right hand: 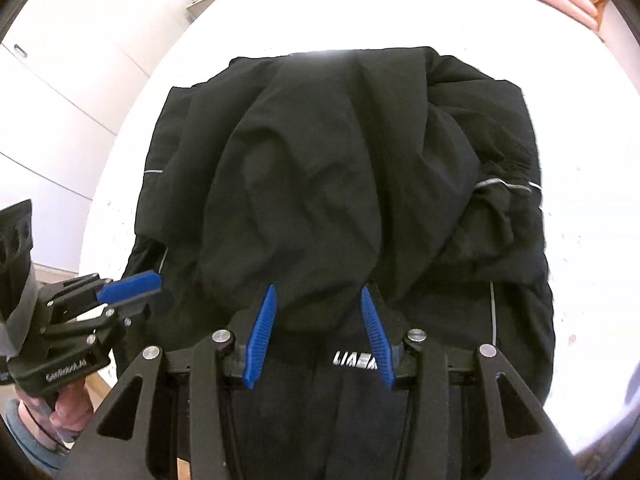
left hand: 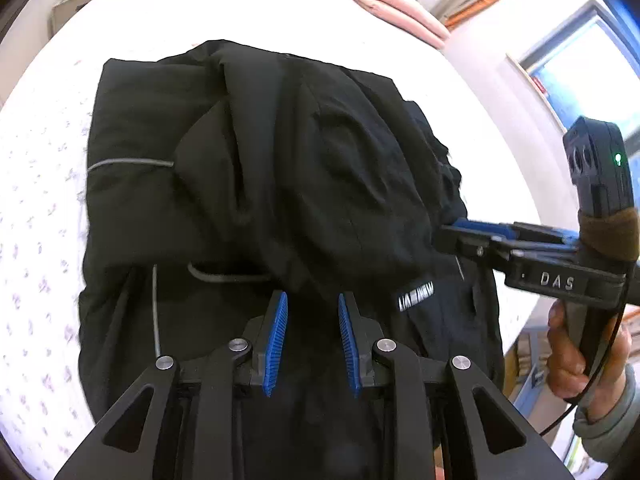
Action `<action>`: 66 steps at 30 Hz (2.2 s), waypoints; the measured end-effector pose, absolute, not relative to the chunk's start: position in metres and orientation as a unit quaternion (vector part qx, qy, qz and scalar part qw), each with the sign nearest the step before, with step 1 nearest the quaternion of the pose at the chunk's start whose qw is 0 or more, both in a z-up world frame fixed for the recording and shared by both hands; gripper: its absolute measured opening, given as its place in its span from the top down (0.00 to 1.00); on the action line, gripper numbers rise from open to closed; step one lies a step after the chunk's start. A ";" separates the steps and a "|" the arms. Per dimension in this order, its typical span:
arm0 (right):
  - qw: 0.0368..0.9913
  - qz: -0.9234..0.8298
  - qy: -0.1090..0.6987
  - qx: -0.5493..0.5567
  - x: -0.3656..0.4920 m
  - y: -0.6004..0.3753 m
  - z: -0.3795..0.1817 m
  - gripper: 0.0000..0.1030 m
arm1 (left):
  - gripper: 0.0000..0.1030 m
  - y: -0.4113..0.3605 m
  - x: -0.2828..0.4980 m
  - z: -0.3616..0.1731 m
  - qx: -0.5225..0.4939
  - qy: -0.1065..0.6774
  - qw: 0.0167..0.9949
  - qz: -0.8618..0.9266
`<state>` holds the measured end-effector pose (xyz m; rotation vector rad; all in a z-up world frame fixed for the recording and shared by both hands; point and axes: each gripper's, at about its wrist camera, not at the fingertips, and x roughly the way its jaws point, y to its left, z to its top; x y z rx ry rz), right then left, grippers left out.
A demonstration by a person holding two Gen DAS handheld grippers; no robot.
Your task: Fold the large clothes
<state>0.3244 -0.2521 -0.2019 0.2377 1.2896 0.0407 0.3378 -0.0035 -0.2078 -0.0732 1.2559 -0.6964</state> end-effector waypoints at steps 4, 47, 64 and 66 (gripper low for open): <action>0.799 0.002 0.592 0.103 0.300 -0.239 -0.184 0.53 | 0.74 0.025 0.319 -0.203 -0.021 0.576 0.753 -0.318; 0.802 -0.082 0.483 0.342 0.038 -0.442 -0.300 0.38 | 0.36 0.198 0.144 -0.258 -0.108 0.522 0.835 -0.140; 0.801 -0.056 0.530 0.274 0.027 -0.404 -0.311 0.54 | 0.83 0.207 0.129 -0.313 -0.138 0.551 0.800 -0.195; 0.809 -0.047 0.525 0.259 0.019 -0.402 -0.306 0.59 | 0.83 0.207 0.127 -0.308 -0.141 0.546 0.800 -0.202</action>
